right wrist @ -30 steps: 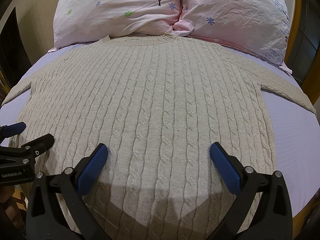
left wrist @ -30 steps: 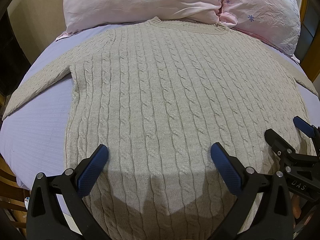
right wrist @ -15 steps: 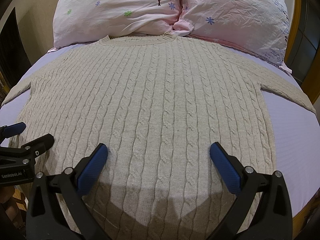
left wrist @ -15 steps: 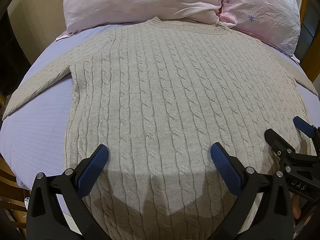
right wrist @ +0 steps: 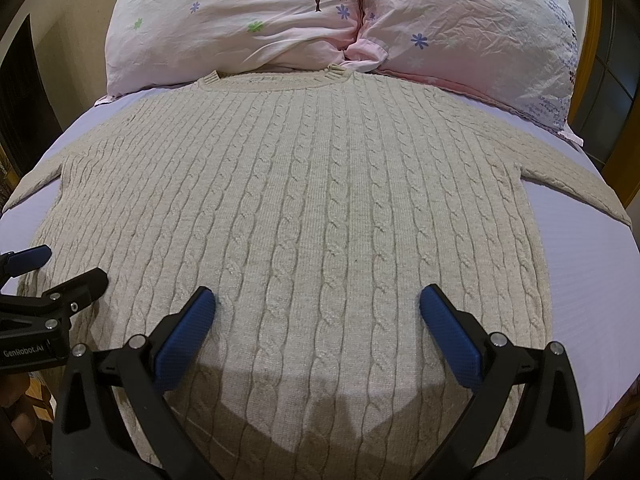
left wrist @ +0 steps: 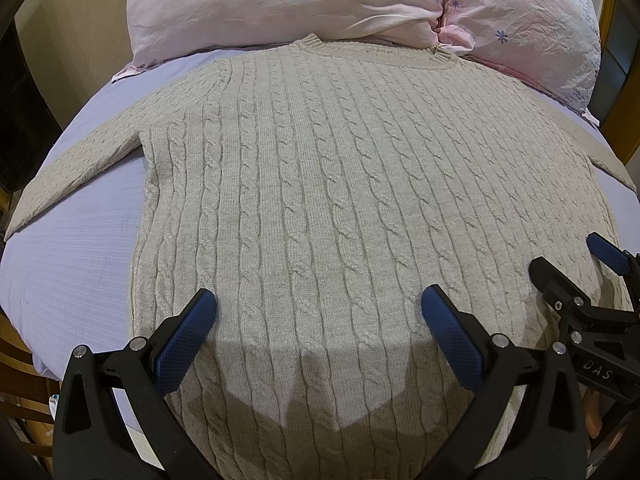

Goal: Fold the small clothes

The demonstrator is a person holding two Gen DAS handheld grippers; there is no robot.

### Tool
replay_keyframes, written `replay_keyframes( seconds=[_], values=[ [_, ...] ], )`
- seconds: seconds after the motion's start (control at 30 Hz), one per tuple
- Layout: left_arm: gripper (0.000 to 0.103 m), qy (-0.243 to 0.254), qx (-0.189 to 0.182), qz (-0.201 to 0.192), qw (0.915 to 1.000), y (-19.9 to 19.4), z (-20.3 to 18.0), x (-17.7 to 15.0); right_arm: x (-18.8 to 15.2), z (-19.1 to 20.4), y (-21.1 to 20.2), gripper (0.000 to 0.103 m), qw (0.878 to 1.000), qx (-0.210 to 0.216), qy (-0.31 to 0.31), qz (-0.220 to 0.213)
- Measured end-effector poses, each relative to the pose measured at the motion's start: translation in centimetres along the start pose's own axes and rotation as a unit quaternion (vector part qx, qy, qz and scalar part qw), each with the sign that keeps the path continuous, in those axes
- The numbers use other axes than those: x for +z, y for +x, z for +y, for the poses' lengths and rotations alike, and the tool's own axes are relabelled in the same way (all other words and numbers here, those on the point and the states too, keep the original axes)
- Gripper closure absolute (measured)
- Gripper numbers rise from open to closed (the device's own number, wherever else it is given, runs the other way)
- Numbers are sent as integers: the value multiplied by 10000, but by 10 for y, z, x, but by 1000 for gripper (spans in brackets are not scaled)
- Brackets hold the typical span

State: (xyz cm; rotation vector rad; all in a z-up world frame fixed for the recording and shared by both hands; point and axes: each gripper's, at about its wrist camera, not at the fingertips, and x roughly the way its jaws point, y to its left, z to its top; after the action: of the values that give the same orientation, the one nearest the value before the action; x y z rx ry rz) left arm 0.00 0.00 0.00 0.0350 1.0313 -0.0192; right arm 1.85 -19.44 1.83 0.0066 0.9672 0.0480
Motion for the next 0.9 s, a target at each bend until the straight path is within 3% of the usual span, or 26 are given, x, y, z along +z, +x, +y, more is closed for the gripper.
replay_keyframes(
  seconds=[0.73,0.9],
  values=[
    [1,0,1,4,10000,0,0,0,-2,1,3,2,10000,23,-30,81],
    [1,24,0,31,10000,1,1,1,-2,2,3,2,9993,201,-214,217]
  ],
)
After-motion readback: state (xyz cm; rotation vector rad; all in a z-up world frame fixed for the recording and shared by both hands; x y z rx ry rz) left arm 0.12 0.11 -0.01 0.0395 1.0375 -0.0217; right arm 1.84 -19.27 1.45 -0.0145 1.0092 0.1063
